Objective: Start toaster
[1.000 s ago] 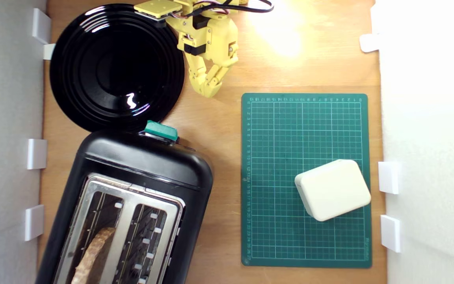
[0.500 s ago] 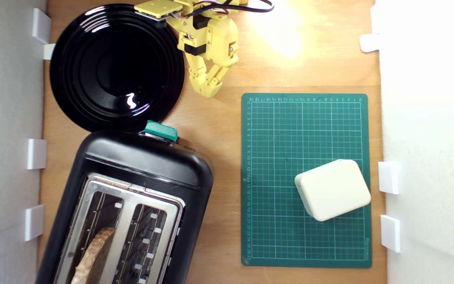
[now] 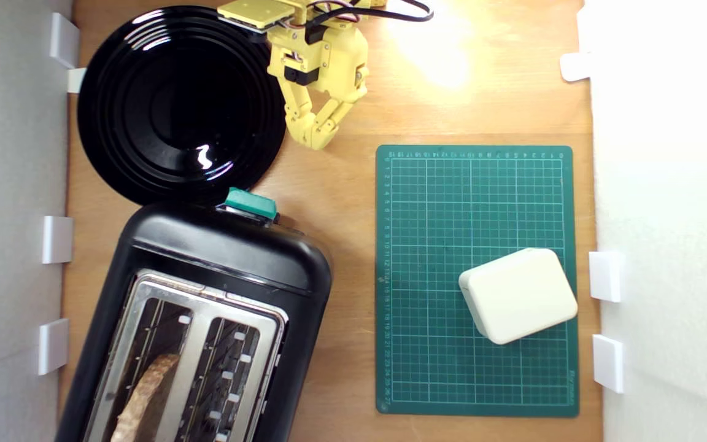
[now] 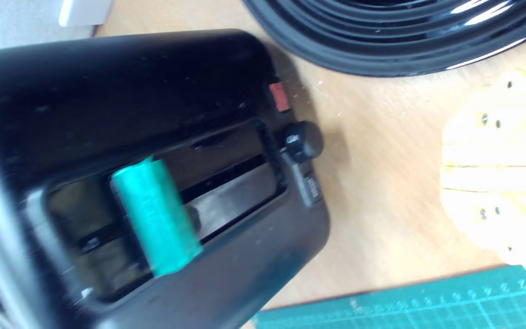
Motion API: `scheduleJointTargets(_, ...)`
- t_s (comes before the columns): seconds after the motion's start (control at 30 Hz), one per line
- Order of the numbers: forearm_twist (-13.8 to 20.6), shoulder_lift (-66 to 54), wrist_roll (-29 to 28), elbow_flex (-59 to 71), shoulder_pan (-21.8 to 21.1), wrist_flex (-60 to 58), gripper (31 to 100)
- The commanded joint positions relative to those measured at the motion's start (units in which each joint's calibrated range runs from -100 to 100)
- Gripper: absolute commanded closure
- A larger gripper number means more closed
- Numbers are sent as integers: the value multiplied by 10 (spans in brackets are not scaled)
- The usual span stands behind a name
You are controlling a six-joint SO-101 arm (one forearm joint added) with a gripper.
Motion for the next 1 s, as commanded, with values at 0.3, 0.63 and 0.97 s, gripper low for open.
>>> scheduleJointTargets(0.3, 85, 284, 0, -360, 26, 1, 989)
scheduleJointTargets(0.63, 100, 428, 24, -556, 63, 13, 989)
scheduleJointTargets(0.97, 91, 433, 146, -594, 63, 77, 989)
